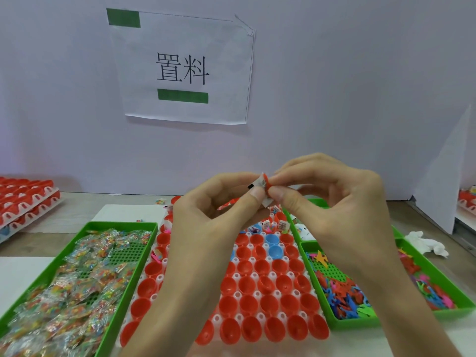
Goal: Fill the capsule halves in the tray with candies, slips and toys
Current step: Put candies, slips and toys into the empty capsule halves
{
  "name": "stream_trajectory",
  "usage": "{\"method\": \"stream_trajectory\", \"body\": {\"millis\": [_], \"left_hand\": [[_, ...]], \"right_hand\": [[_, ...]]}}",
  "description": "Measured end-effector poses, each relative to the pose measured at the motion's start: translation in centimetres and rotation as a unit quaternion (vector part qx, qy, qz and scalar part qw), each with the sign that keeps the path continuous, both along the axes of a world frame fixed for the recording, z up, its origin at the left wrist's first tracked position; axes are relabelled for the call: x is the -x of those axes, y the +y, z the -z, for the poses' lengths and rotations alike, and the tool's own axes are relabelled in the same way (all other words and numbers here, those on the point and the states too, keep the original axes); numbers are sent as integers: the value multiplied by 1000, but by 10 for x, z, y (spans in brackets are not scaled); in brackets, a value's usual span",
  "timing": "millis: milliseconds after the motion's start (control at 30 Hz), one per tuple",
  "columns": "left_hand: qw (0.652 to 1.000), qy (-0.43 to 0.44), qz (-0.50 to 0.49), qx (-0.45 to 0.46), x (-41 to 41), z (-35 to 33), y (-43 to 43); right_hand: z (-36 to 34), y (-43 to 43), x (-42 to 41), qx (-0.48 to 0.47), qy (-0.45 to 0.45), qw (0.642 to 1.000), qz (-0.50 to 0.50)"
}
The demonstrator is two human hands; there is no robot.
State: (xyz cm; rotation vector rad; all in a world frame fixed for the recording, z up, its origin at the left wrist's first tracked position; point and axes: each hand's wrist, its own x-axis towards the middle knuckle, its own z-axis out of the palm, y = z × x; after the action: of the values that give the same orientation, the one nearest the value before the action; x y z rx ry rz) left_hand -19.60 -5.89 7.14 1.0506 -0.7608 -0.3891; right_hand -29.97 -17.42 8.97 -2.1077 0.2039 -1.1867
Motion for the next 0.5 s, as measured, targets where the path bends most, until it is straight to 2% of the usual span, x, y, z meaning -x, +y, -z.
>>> {"method": "stream_trajectory", "body": {"millis": [300,500], "left_hand": [[999,24,-29,8,2,1,-1],[998,-1,-55,12,5,1,0]], "right_hand": [[3,4,-3,-2,-7,1000,2],[4,8,-6,31,-10,999,12]]}}
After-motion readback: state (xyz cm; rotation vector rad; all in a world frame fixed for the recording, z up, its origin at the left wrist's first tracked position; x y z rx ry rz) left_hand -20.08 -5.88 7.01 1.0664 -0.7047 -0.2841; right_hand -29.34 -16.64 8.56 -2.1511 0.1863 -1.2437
